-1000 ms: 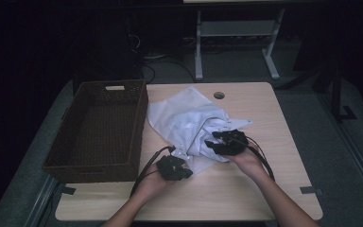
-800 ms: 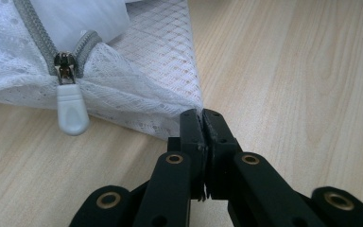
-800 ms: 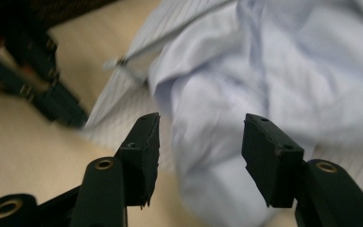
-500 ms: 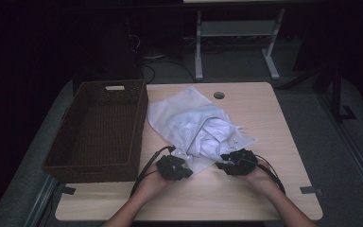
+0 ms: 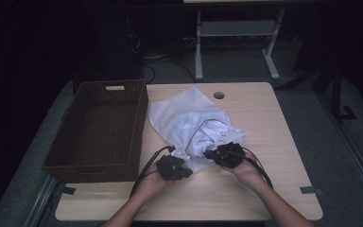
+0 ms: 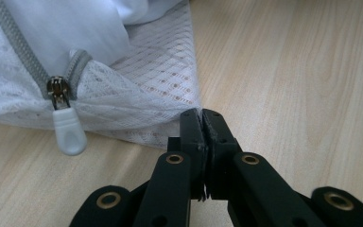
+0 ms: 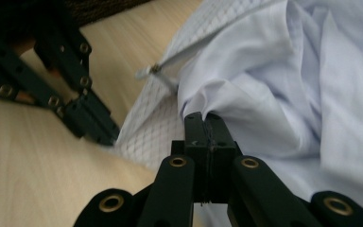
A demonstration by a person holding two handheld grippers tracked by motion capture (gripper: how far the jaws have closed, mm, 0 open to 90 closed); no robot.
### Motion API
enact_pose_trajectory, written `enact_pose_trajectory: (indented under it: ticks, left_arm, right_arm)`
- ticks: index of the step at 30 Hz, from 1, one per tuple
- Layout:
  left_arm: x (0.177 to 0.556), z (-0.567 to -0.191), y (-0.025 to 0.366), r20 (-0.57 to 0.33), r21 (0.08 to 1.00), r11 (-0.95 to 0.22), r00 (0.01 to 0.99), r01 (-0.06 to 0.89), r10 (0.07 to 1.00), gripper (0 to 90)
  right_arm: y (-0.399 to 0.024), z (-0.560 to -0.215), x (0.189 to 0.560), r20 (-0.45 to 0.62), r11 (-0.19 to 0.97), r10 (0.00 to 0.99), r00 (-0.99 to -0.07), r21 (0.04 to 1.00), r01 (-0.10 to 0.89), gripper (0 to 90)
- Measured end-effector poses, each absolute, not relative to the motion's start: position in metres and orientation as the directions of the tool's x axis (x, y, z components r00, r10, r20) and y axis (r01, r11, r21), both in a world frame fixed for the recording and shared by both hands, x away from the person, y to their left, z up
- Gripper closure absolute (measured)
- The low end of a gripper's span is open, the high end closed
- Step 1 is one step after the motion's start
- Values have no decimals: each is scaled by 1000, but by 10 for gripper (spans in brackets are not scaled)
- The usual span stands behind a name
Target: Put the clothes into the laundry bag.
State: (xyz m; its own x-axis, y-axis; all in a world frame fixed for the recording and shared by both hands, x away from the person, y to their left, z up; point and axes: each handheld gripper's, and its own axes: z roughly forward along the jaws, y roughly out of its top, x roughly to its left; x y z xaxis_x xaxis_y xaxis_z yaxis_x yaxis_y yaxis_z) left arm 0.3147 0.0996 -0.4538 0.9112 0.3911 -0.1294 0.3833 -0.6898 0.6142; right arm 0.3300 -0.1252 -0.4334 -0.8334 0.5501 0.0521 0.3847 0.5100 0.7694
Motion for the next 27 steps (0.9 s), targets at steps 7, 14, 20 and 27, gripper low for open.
enact_pose_trajectory:
  ticks: [7, 14, 20, 27]
  left_arm:
    - [314, -454, 98, -117, 613, -703, 921, 361, 371, 878]
    - [314, -455, 97, -112, 605, -713, 925, 354, 363, 879]
    - [312, -456, 95, -106, 600, -722, 929, 344, 354, 886]
    - [313, -456, 95, -112, 597, -723, 928, 349, 355, 892]
  right_arm:
    - [-98, -435, 354, 35, 514, 567, -823, 766, 387, 896]
    - [-79, -442, 372, 36, 501, 610, -791, 756, 421, 895]
    - [-69, -448, 388, 30, 478, 653, -756, 758, 444, 896]
    - [-55, -457, 407, 18, 459, 703, -711, 752, 472, 898]
